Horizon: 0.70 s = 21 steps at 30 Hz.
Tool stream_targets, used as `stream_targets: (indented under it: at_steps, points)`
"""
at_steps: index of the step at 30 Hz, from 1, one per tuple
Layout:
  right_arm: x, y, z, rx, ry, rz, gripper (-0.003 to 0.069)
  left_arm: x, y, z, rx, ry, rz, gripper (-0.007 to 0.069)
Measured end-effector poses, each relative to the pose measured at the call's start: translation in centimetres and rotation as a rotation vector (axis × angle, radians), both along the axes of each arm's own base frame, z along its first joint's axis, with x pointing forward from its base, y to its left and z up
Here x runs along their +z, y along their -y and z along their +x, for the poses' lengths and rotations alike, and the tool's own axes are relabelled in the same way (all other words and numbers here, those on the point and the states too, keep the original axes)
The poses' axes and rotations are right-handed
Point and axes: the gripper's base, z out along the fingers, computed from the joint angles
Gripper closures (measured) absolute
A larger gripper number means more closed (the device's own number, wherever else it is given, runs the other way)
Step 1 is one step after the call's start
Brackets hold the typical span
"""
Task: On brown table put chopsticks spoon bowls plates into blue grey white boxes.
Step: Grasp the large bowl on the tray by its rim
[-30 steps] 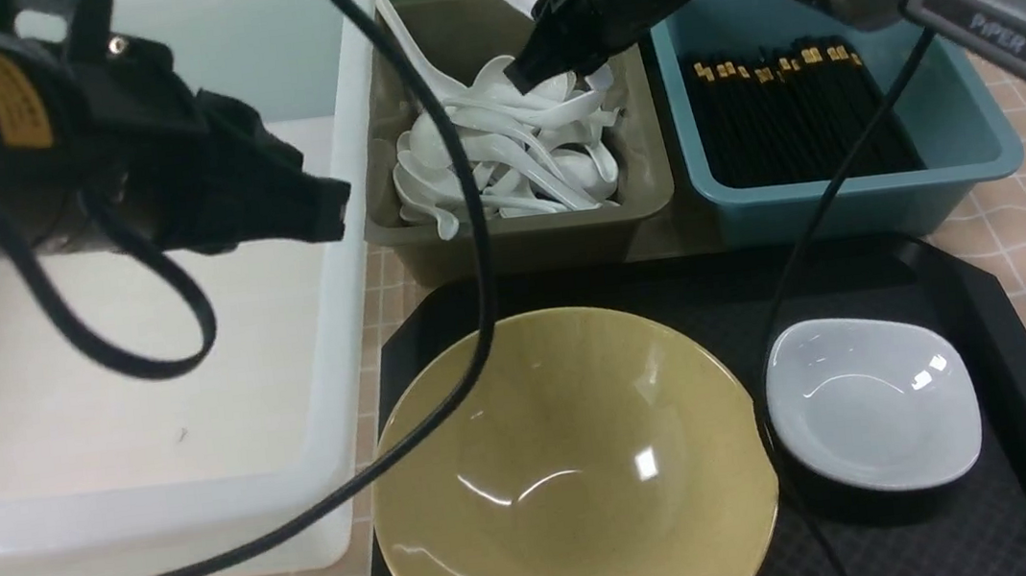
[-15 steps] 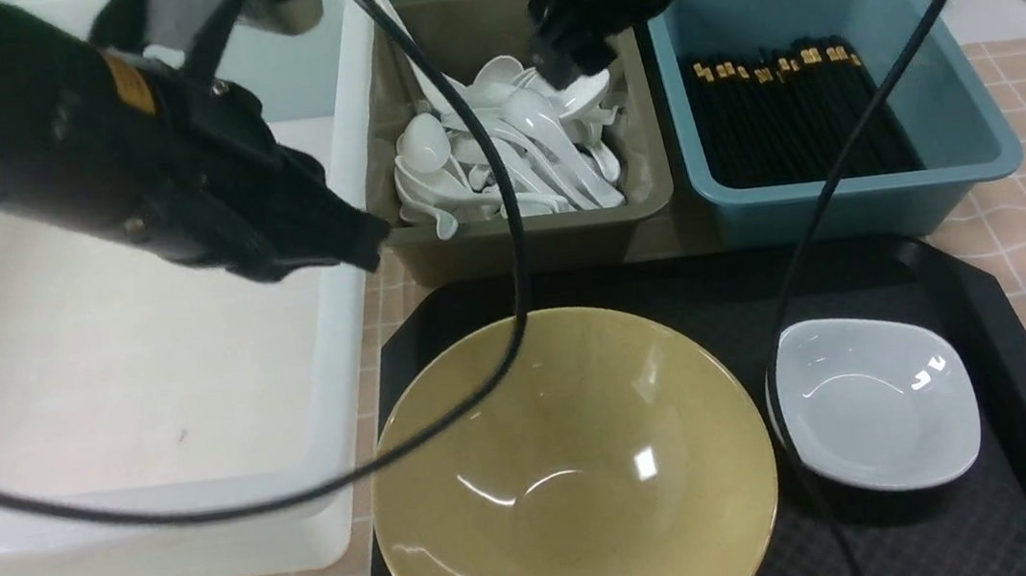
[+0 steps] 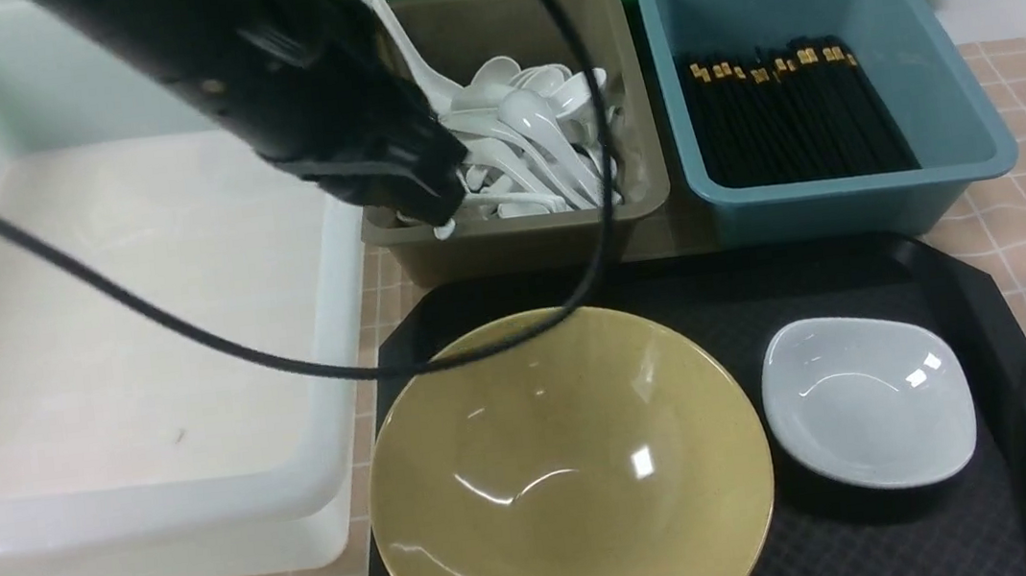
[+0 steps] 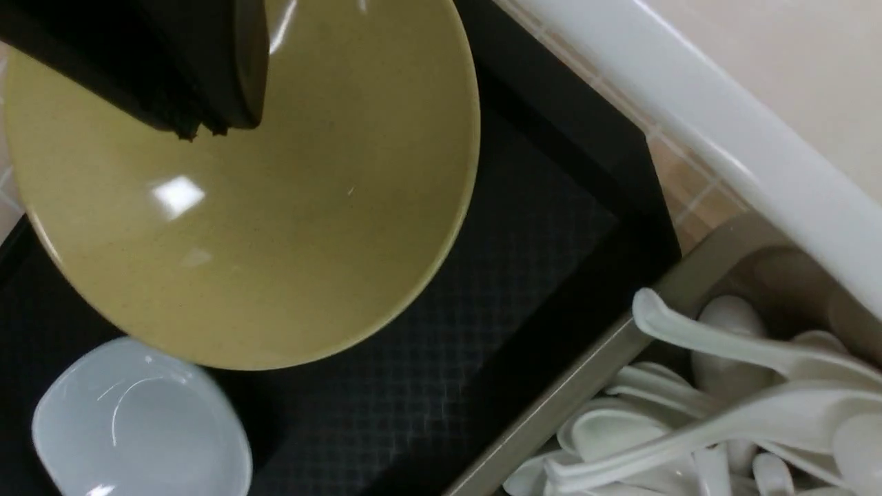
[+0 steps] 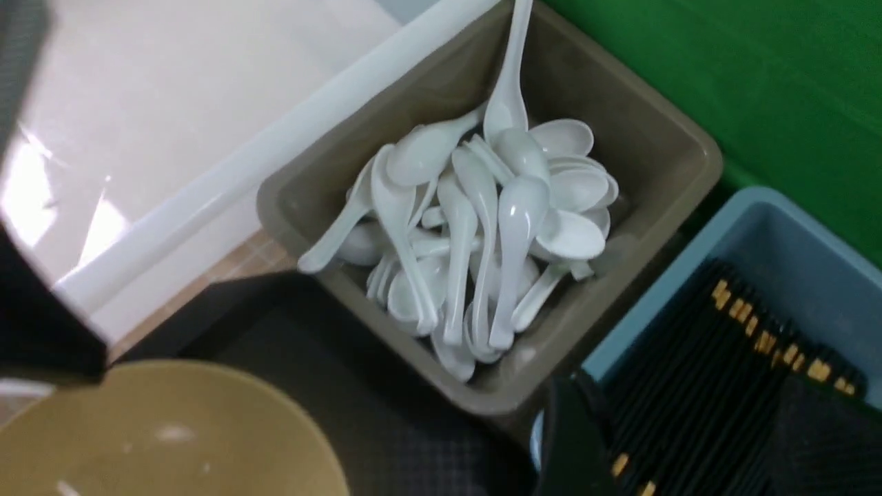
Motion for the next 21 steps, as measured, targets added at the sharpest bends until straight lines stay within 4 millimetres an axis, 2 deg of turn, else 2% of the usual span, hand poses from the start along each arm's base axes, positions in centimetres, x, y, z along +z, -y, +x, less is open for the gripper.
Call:
stream_targets:
  at_steps: [1,4,9,13,18,21]
  points:
    - [-0.3,0.9,-1.8,-0.002,-0.024,-0.007,0.0281,-1.0,0.9,0.4,-0.024,-0.008,0.044,0.0571]
    - [-1.5,2.2,-4.6,-0.006,-0.072,-0.027,0.0320,-3.2,2.5,1.1,-0.085,-0.023,0.131,0.0483]
    - [-4.4,3.9,-7.9,-0.006,-0.159,-0.070,0.0380,-6.5,3.9,2.5,-0.125,-0.042,0.222,0.0263]
    - [-6.4,4.5,-9.2,-0.009,-0.214,-0.096,0.0417,-8.1,4.3,3.7,-0.086,-0.046,0.239,0.0099]
    - [-7.2,4.7,-9.5,-0.015,-0.235,-0.102,0.0427,-10.1,4.7,4.6,-0.078,-0.061,0.265,0.0023]
    - [-7.2,4.7,-9.5,-0.016,-0.234,-0.101,0.0427,-11.3,5.0,5.1,-0.073,-0.084,0.278,0.0025]
